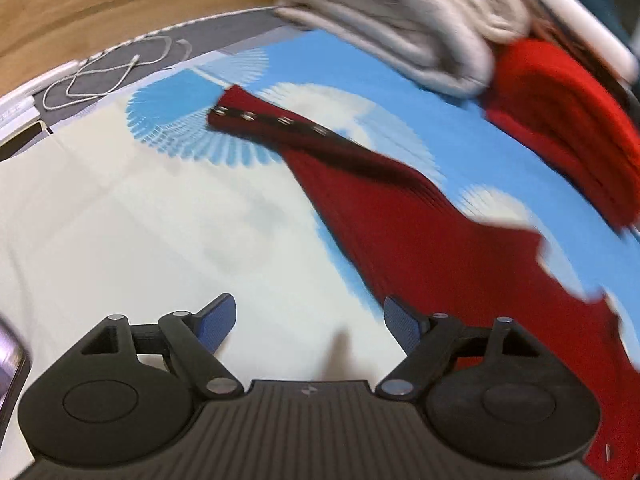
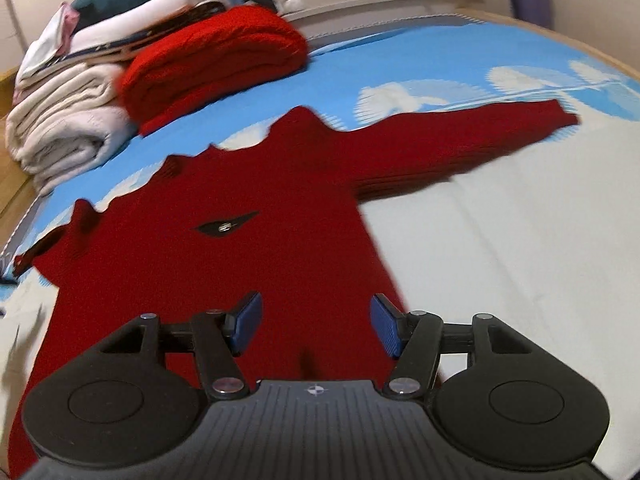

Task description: Fold small clothes

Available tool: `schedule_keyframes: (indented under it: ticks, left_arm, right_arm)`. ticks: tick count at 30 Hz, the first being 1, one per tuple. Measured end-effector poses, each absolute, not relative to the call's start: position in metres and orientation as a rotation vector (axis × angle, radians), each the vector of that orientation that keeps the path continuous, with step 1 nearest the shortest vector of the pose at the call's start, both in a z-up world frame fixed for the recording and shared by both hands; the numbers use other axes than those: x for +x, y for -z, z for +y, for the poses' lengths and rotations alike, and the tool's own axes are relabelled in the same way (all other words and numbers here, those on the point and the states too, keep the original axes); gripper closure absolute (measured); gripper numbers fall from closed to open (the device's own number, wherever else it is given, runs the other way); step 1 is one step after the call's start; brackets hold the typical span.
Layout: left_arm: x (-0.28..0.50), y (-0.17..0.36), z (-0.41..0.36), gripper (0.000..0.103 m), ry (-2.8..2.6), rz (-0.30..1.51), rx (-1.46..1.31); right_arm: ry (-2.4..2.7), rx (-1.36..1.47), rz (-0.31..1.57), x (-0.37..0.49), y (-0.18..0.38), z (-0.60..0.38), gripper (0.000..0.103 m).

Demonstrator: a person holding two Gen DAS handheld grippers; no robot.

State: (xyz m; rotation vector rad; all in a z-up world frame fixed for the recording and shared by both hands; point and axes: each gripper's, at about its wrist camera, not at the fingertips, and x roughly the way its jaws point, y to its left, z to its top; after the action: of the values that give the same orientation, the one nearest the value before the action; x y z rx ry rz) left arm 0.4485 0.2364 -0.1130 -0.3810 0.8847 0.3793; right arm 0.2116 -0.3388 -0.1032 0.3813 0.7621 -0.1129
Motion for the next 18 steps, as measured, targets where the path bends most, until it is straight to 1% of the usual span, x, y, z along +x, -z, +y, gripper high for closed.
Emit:
schedule_keyframes:
  ticks: [3, 8, 11, 12, 13, 14, 16, 18]
  left_arm:
    - [0.497, 0.122, 0.259, 0.017, -0.467, 0.935, -0.347]
    - [0.586, 0.133, 0.276, 0.017, -0.572, 1.066, -0.165]
    - [0.639, 0.128, 0.274, 0.016, -0.654, 1.031, 0.031]
    - [0.646, 0.119, 0.273, 0.015, -0.686, 0.973, 0.07]
    - [0.647, 0.112, 0.274, 0.01, -0.706, 0.906, 0.068]
    - [0.641, 0.107, 0.277, 0.0, -0.723, 0.839, 0.035]
    - [0.63, 0.113, 0.286, 0.0, -0.685, 0.815, -0.052]
    - [0.621, 0.133, 0.296, 0.0, -0.619, 0.915, -0.124]
  right_arm:
    - [0.108, 0.364, 0.805, 0.232, 0.11, -0.333, 0.041]
    - [0.109, 0.41, 0.883, 0.238, 0.122, -0.331, 0.041]
    - [0.096, 0.417, 0.917, 0.241, 0.127, -0.329, 0.041]
    - [0.093, 0.415, 0.927, 0.243, 0.129, -0.328, 0.041]
    - [0.089, 0.412, 0.935, 0.244, 0.13, -0.326, 0.041]
    - [0.084, 0.407, 0.94, 0.245, 0.13, -0.324, 0.041]
    - [0.062, 0.404, 0.942, 0.247, 0.129, -0.32, 0.041]
    - [0.036, 0.411, 0.942, 0.247, 0.126, -0.317, 0.04]
